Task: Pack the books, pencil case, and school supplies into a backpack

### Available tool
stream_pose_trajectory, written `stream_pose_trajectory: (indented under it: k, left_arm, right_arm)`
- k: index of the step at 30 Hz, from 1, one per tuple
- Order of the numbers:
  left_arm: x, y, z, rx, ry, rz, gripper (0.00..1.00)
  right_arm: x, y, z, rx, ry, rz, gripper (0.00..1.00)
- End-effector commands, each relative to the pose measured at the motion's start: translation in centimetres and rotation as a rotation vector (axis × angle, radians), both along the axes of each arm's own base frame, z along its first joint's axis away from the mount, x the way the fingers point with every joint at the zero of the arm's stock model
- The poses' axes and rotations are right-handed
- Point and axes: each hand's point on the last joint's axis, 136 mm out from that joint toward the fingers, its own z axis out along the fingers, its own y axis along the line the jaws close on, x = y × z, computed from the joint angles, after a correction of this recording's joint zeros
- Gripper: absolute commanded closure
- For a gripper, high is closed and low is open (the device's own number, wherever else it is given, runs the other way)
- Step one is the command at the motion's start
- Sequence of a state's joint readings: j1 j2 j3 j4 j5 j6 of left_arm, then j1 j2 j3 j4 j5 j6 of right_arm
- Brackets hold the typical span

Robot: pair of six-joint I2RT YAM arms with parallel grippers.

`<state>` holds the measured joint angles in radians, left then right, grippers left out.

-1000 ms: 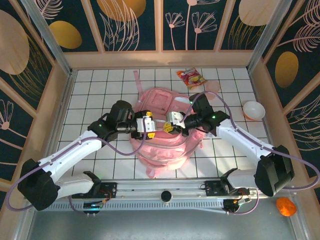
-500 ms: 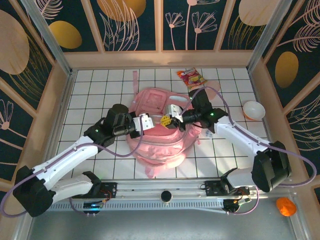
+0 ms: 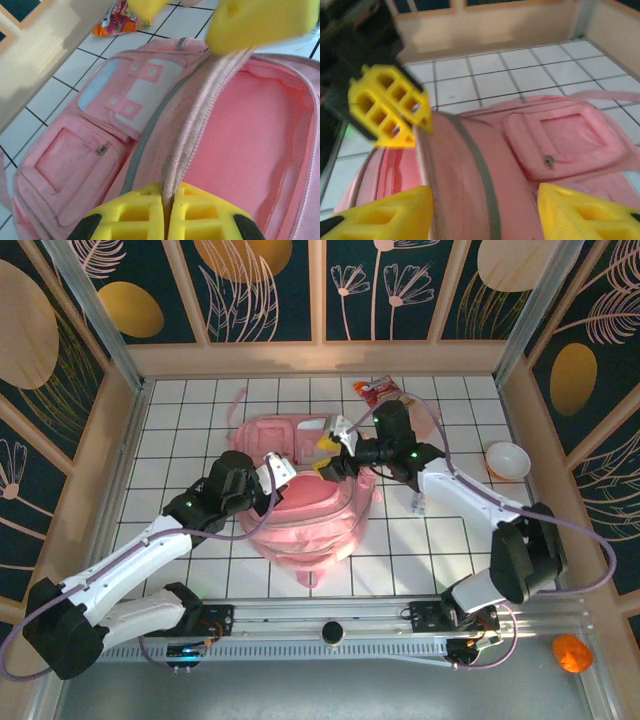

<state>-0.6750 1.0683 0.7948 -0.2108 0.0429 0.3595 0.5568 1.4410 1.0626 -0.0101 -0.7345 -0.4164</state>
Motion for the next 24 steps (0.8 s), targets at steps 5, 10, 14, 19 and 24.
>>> stream_pose_trajectory:
  k: [5,10,14,19,24]
  left_arm:
    - [2.2,-1.0,5.7,-0.191,-0.014,0.107,1.0]
    - [2.8,-0.8,8.1,-0.253,-0.05,0.149,1.0]
    - [3.3,-0.8,9.2,-0.258,-0.072,0.158,1.0]
    - [3.5,-1.0,9.7,-0.254,-0.08,0.155,1.0]
    - [3.5,-1.0,9.6,-0.253,-0.079,0.153,1.0]
  right_arm:
    - [4.4,-12.3,0.5,0.032,0.389,-0.798,0.34]
    - [2.9,-20.5,-5.9,-0.052,0.641,-1.196,0.36]
    - [1.4,-25.3,-11.3,-0.115,0.815,-1.398,0.41]
    - [1.1,-28.2,-15.8,-0.183,0.918,-1.541,0.4]
    - [1.8,-27.8,-18.8,-0.258,0.969,-1.534,0.36]
